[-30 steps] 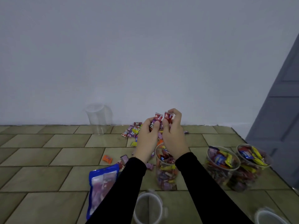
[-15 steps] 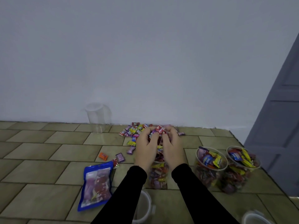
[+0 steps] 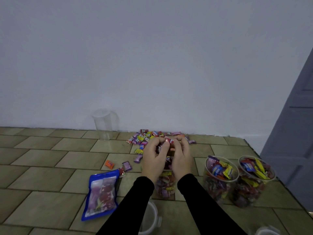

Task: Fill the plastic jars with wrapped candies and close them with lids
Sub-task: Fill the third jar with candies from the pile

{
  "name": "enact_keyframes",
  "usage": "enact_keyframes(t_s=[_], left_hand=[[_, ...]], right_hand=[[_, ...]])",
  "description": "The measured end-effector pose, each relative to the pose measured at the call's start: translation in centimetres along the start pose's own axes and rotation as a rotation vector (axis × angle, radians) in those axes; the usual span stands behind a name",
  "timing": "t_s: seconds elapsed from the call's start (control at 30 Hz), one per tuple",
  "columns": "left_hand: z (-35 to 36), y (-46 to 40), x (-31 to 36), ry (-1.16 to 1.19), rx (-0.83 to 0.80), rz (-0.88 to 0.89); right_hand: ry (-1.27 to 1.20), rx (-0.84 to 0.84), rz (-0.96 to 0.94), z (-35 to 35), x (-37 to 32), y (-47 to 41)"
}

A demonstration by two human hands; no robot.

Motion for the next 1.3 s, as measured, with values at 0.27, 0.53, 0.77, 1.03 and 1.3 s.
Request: enact_keyframes(t_s=[0.27, 0.53, 0.77, 1.03, 1.3], left_hand=[[-0.3, -1.0, -1.0, -0.020, -0.008, -0.128], [0.8, -2.3, 1.8, -0.580, -0.667, -0.131], [2.1, -1.6, 1.5, -0.917, -0.727, -0.053], [0.7, -2.3, 1.6, -0.741, -0.674, -0.130], [-1.6, -4.0, 2.3, -0.530, -0.392, -0.074]], right_hand=[[-0.122, -0.049, 0.058, -0.4, 2.2, -0.3], [-0.090, -0.155, 0.293, 0.0, 5.3, -0.9], [-0.152, -0.200, 0.344, 0.2, 5.2, -0.7], [-0.117, -0.235, 0.338, 0.5, 5.2, 0.0], [-0.133, -0.124, 0.438, -1.5, 5.8, -1.5]])
Point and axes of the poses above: each hand's wrist, its own y-axis away from the middle knuckle, its own z-axis out of the palm, x = y × z, the point moved 6 cm from there along -y, towards the middle knuckle, and after that the axes turned 2 degrees about y, right-handed, at the moved point
